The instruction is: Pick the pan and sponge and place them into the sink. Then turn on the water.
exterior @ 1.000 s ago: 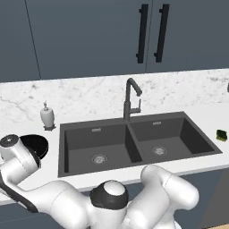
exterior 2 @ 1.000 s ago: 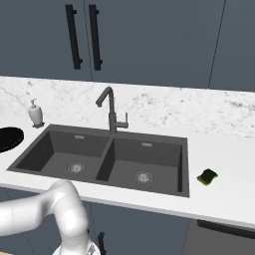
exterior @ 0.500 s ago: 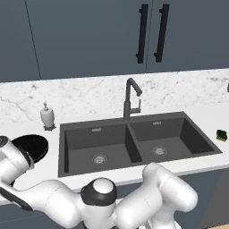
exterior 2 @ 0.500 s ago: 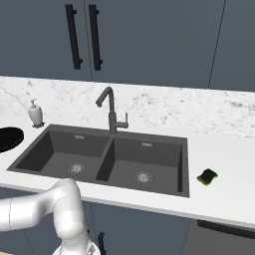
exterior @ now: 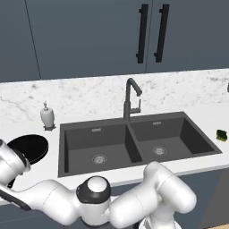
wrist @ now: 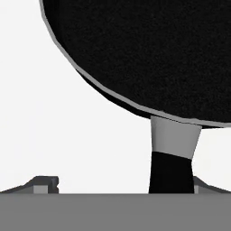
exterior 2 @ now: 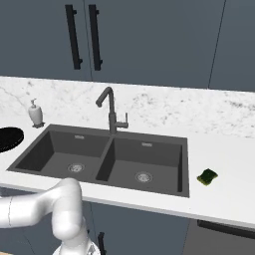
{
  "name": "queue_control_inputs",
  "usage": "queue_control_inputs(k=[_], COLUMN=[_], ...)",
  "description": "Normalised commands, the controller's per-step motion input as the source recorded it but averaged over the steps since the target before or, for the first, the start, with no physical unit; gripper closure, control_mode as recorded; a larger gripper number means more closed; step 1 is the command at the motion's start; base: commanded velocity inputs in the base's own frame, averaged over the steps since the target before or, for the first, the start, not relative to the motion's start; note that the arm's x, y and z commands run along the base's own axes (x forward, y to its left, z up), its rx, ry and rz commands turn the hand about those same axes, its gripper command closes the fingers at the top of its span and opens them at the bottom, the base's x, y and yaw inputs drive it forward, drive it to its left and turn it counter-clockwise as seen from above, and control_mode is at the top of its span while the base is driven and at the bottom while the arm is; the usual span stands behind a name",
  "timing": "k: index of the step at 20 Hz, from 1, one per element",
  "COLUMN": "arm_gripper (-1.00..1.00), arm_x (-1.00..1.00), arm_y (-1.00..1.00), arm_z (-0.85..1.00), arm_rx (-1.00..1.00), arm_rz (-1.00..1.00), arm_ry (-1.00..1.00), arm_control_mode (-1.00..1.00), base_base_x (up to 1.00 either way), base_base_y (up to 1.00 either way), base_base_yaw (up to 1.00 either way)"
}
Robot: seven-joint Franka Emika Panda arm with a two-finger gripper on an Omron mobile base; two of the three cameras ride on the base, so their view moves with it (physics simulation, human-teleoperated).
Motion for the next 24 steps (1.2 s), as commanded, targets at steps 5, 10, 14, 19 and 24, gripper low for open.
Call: queue_control_inputs(k=[5,10,14,19,24], arm_gripper=[1.0,1.0,1.0,1.0,1.0], arm_x=[0.04,-0.03,-0.24,-0.21,-0.05], arm_y=[0.01,-0.02,-0.36,-0.66,-0.88], arm_z=[-0.38,-0.63,-0.49,-0.36,-0.32], arm_rx=[0.0,0.02,0.11,0.13,0.1], arm_rz=[0.0,-0.02,-0.05,-0.12,-0.19], arm_ry=[0.02,0.01,0.0,0.0,0.0], arm_control_mode=[-1.0,-1.0,-1.0,-1.0,-1.0], base_base_x=[0.0,0.0,0.0,0.0,0.0], base_base_y=[0.0,0.0,0.0,0.0,0.0], base_base_yaw=[0.0,0.0,0.0,0.0,0.0])
